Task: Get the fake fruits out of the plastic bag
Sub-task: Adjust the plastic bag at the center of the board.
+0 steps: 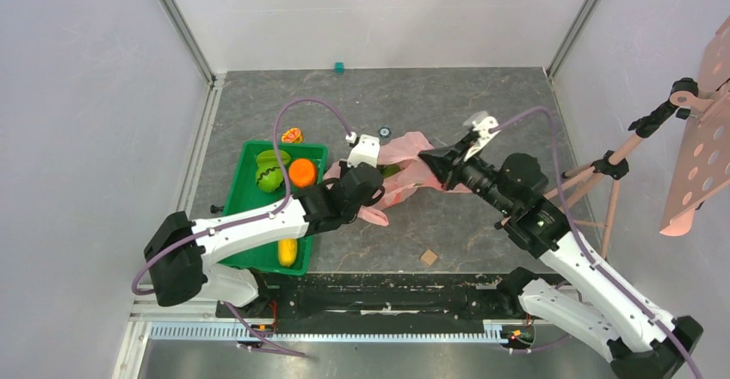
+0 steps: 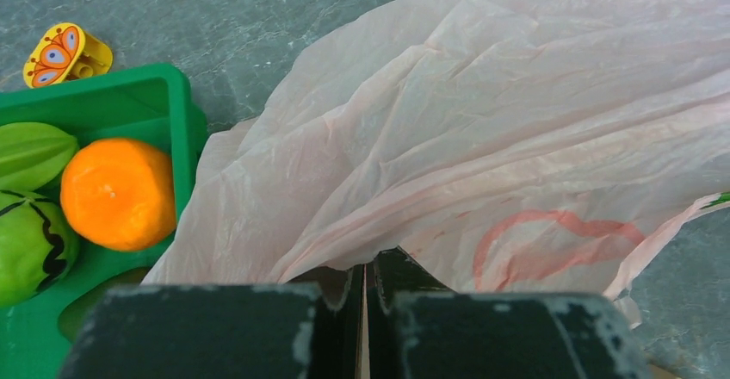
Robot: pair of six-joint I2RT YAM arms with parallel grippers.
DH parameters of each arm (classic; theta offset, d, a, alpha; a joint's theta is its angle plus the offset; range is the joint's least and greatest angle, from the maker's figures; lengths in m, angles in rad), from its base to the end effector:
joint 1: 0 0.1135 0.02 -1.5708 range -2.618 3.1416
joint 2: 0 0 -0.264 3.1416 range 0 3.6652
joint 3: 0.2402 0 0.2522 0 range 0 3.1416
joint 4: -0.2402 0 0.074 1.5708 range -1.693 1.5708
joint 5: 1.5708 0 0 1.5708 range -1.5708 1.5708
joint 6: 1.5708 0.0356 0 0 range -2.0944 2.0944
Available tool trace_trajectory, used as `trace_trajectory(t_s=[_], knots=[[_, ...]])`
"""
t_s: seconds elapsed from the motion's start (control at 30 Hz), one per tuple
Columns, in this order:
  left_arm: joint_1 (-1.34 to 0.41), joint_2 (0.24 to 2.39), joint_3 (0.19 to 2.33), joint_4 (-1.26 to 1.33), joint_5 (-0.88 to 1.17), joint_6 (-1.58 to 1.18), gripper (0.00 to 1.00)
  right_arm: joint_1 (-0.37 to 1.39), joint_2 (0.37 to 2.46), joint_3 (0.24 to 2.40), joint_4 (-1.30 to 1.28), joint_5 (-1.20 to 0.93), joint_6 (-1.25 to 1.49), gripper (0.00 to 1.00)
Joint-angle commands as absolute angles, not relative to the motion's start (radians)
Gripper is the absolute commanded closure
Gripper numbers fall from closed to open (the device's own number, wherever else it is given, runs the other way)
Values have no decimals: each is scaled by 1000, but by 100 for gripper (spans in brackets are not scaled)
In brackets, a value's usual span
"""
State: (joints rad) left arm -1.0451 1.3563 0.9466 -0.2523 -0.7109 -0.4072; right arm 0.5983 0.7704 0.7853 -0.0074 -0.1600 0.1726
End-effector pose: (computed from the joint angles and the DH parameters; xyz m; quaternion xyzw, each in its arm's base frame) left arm 0.1666 -0.2410 0.2668 0.1191 0.8478 -0.0394 0.5153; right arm 0.1486 0.1082 0.3618 -0.2038 0.6744 0.3182 0.6344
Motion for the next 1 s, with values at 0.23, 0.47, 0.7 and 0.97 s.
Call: trace_trajectory(t_s=[0.23,0.47,0.7,0.97], knots=[[-995,1348,934,-174,-644,-394,98,861,1027,836,37,-48,143,100],[-958,1345,916,-153,-592,-397,98,861,1207,857,77,95,162,100],[-953,1358,903,-130,-554,-399,98,859,1403,908,165,247,176,100],[-921,1367,853,-89,-537,-419,98,859,1478,738,363,277,198,100]])
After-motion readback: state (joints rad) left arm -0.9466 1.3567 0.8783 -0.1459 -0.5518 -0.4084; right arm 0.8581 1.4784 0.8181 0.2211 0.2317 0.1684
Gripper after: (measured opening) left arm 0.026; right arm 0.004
